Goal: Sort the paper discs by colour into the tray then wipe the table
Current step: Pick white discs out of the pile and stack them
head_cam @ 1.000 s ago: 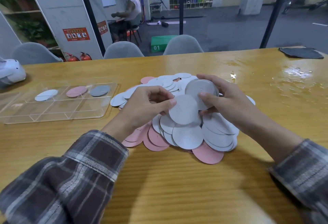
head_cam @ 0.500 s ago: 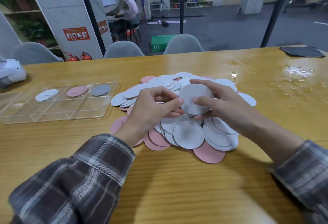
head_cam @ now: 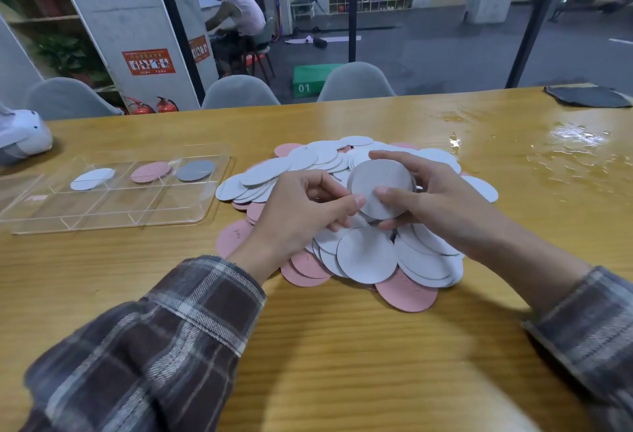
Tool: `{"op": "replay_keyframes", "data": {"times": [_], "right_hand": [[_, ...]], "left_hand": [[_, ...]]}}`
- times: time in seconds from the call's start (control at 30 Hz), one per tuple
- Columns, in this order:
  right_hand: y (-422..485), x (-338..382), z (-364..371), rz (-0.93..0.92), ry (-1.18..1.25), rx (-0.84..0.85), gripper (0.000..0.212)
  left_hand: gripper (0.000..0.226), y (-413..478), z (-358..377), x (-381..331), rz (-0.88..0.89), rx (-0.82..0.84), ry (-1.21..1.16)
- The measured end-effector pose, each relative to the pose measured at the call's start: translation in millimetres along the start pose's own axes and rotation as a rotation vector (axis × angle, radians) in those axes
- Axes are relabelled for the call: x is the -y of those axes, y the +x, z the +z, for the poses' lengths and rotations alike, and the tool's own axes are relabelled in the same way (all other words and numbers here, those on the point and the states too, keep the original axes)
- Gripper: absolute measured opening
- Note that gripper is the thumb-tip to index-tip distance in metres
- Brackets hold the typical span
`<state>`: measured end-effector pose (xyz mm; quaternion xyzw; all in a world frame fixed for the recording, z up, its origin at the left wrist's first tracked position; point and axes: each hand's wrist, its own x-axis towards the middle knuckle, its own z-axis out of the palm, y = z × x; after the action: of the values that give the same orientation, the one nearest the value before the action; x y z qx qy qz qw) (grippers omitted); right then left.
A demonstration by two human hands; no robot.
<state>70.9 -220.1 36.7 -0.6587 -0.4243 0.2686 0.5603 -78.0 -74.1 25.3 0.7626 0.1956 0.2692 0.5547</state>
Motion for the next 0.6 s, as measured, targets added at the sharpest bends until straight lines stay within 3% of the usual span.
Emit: {"op": "replay_keyframes", "data": {"times": [0.23, 0.33, 0.43, 0.6], "right_hand": [[1, 1, 0, -0.035, 0.023, -0.043, 0.045], [2, 2, -2, -0.026, 0.014, -0.065, 0.044], [2, 3, -2, -0.024, 0.009, -0.082, 0.045], [3, 2, -2, -0.014, 0.013, -0.089, 0.045]], "left_hand": [[0.021, -1, -4, -1, 0.189, 0.106, 0.480], [0.031, -2, -10, 0, 0.214, 0.203, 0.607], [0.037, -2, -14, -1, 0.231, 0.259, 0.637], [0.026, 1, -19, -3, 0.185, 0.312, 0.528]]}}
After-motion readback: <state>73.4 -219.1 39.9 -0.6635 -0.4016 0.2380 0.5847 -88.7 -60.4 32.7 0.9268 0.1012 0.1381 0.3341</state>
